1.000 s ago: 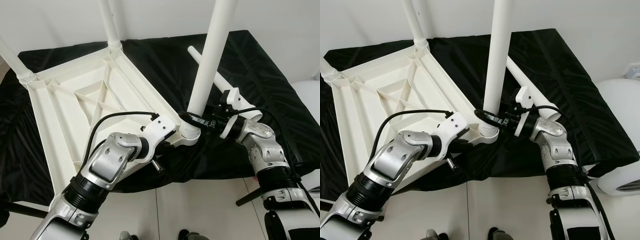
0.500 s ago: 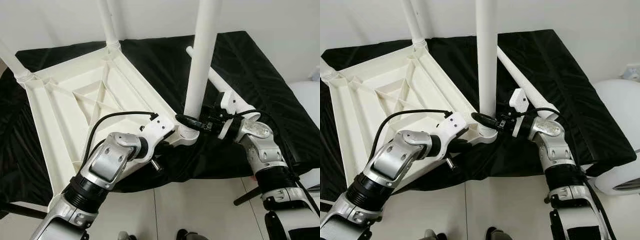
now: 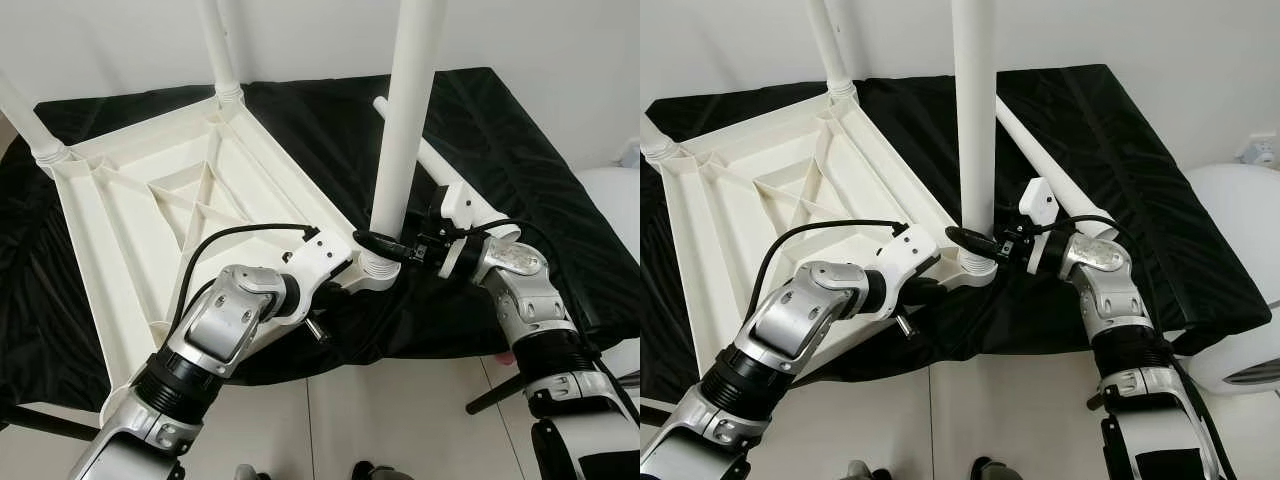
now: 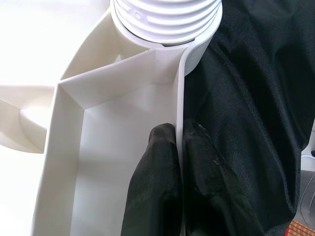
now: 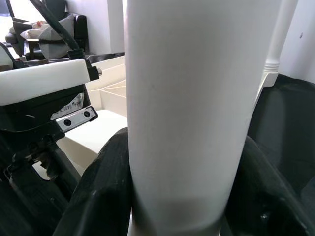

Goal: Building children table

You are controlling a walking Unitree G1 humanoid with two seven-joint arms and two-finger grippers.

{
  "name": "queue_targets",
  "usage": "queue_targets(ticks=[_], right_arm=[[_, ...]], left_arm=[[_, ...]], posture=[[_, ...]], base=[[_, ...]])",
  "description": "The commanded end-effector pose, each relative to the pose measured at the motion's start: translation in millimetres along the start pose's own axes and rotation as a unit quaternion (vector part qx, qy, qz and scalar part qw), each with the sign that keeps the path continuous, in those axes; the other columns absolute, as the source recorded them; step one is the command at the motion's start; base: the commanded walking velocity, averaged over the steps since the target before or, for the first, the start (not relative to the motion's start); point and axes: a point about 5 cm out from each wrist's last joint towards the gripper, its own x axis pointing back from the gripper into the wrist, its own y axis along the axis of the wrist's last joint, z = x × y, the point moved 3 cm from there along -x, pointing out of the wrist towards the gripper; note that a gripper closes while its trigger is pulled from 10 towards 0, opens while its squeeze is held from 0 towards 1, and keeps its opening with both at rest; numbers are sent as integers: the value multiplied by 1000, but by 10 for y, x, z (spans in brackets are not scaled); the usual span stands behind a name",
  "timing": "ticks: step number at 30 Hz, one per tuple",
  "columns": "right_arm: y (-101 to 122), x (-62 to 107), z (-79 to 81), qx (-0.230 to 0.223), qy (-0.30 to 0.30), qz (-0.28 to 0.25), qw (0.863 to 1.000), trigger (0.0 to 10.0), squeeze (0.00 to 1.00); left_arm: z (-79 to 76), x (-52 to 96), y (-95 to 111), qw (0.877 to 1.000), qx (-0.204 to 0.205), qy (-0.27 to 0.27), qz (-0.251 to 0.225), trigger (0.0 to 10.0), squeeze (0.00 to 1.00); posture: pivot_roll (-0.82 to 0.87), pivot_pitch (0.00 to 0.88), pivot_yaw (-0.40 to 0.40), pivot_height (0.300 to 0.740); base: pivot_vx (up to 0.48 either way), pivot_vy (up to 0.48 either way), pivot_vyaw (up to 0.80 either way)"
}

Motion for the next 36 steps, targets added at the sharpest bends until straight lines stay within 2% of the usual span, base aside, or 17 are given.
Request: queue_targets(ticks=[1, 11, 18, 36], right_arm=[[-367, -25, 139, -72, 12, 60, 996, 10000, 0], [-475, -47, 100, -102, -3, 82, 991, 10000, 0], [-503, -44, 141, -103, 6, 81, 991, 10000, 0], [-588, -7, 235, -60, -19, 86, 994, 10000, 0]], left_arm=[[69, -9, 2, 999, 5, 42, -5, 10000, 0], [92, 10, -17, 999, 6, 47, -4, 10000, 0], [92, 3, -12, 999, 7, 47, -6, 10000, 0], [94, -49, 18, 999, 7, 44, -12, 10000, 0]], posture=[[-66, 160, 32, 740], [-63, 157, 33, 740], [-71, 147, 39, 740], [-106, 147, 70, 740]], base=[[0, 0, 0], [0, 0, 0], [0, 0, 0], [0, 0, 0]])
